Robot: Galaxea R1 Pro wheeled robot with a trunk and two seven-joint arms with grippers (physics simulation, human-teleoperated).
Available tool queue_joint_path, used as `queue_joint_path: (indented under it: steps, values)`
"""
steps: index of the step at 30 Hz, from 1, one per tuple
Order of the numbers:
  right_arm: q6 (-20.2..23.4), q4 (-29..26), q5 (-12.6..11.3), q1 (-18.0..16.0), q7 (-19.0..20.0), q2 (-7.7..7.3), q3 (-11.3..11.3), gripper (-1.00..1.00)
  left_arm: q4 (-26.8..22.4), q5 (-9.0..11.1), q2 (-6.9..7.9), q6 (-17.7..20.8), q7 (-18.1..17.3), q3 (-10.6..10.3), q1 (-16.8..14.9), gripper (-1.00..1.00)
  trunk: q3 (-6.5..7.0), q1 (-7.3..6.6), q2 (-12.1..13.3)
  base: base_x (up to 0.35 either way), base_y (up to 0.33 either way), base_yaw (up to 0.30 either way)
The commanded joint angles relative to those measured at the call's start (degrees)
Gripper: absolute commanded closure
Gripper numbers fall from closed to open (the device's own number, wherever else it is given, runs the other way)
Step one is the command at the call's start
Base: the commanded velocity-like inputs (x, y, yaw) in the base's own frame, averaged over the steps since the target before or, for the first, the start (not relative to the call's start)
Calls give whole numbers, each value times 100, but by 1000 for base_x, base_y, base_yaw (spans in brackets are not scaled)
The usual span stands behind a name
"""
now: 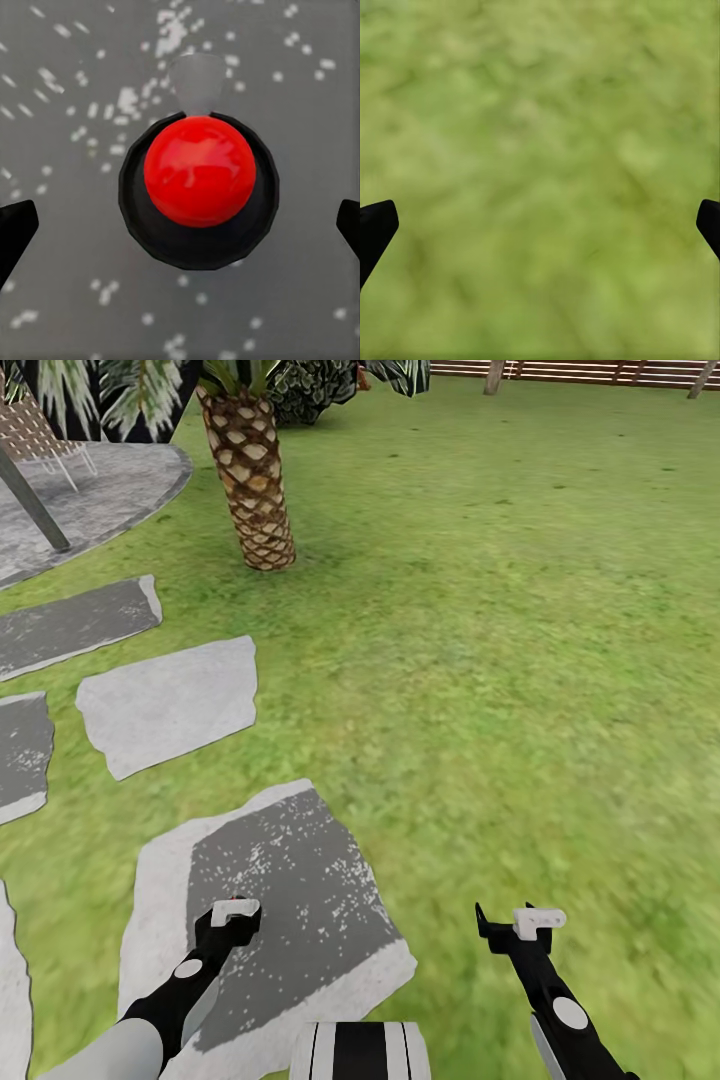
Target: Pick up the pesticide atomizer in the garden and spray insectifuge to fully cover both potted plants in the garden.
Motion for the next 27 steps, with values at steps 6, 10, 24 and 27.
queue_joint_path:
  steps: [6,10,24,27]
  values:
    - [-16,3,22,-2,1,1,-5,-100,6,6,-1,-28,7,3,25,-100,-2,-1,-1,0,0,0]
    - [-16,3,22,-2,1,1,-5,-100,5,6,-1,-27,7,3,39,-100,22,-1,-1,0,0,0]
    - [-16,3,22,-2,1,1,-5,-100,5,6,-1,-32,7,3,49,-100,88,-1,-1,0,0,-22]
    - [-16,2,22,-2,1,1,-5,-100,5,6,-1,-31,7,3,50,-100,101,-1,-1,0,0,-44]
